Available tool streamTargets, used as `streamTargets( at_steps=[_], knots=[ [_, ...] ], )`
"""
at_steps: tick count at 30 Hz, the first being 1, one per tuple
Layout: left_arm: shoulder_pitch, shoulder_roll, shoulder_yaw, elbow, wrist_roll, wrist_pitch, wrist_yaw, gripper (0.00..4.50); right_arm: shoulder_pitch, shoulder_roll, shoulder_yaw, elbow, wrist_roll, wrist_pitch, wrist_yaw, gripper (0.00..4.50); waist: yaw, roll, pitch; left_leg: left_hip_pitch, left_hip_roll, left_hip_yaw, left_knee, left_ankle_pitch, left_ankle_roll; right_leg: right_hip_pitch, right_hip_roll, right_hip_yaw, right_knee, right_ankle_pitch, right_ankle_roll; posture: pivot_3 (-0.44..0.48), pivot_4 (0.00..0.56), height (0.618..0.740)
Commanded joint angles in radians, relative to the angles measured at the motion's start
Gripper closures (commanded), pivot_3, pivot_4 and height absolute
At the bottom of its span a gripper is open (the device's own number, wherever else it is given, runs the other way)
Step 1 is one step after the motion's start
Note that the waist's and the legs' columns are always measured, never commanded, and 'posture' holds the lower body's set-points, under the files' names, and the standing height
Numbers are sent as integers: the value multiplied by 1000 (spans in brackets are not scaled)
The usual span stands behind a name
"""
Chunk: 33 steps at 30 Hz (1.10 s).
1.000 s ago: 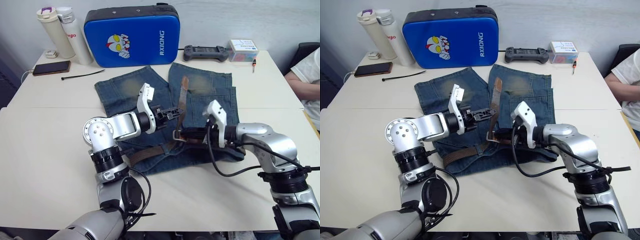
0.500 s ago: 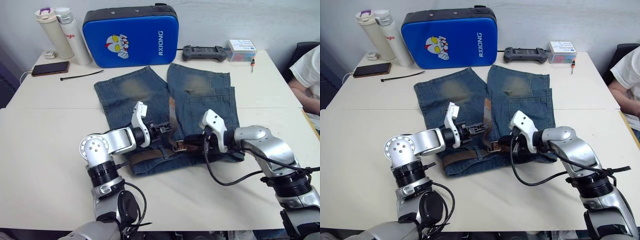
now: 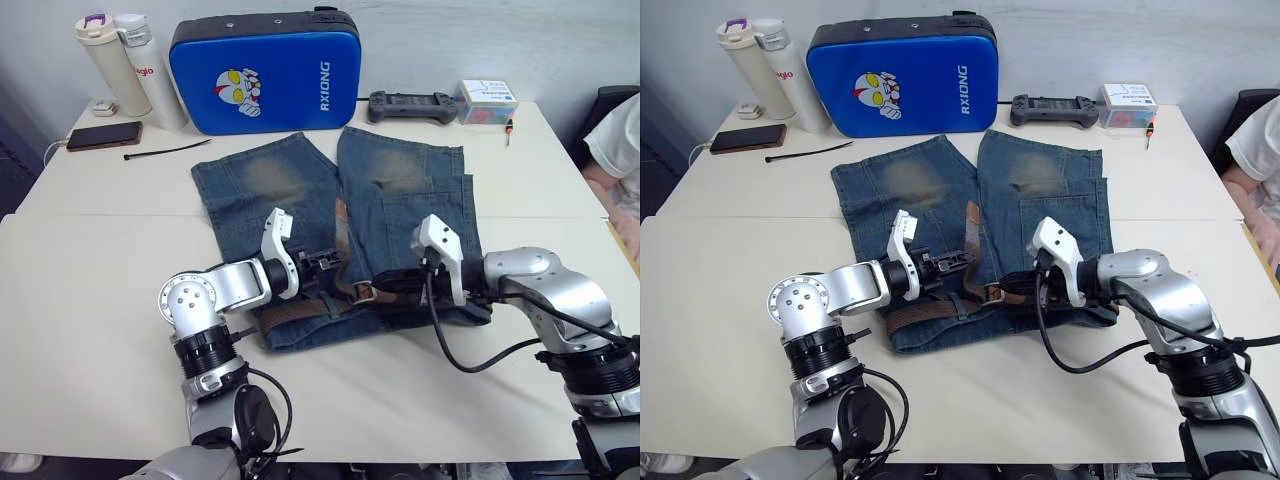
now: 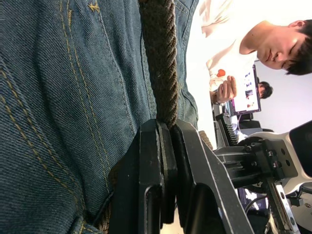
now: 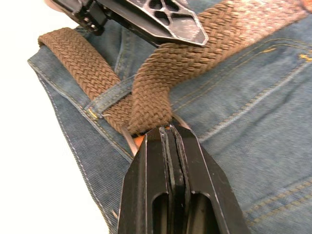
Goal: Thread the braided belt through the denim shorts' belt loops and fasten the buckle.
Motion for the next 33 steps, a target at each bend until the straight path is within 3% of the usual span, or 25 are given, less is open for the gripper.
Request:
streamTargets(
  at_steps=[1, 9, 19, 33],
  knots=[
    [-12, -29, -17, -32, -34, 2, 8, 4500, -1, 45, 23, 4, 4, -12, -10, 4468, 0, 0, 0, 0, 0, 0, 0, 0, 0, 0, 0, 0, 0, 0, 0, 0, 150, 740],
    [-8, -31, -18, -41, -40, 2, 19, 4500, -21, 83, 27, 33, 9, -18, -13, 4468, 0, 0, 0, 0, 0, 0, 0, 0, 0, 0, 0, 0, 0, 0, 0, 0, 150, 740],
    [-3, -25, -30, -45, -35, 2, 17, 4500, -39, -1, 14, 80, -17, -53, 44, 4468, 1, 0, 0, 0, 0, 0, 0, 0, 0, 0, 0, 0, -1, 0, 0, 0, 150, 740],
    [-3, -24, -41, -53, -23, 2, 10, 4500, -36, 50, 53, 102, -44, -72, 48, 4468, 0, 0, 0, 0, 0, 0, 0, 0, 0, 0, 0, 0, -1, 0, 0, 0, 150, 740]
  ],
)
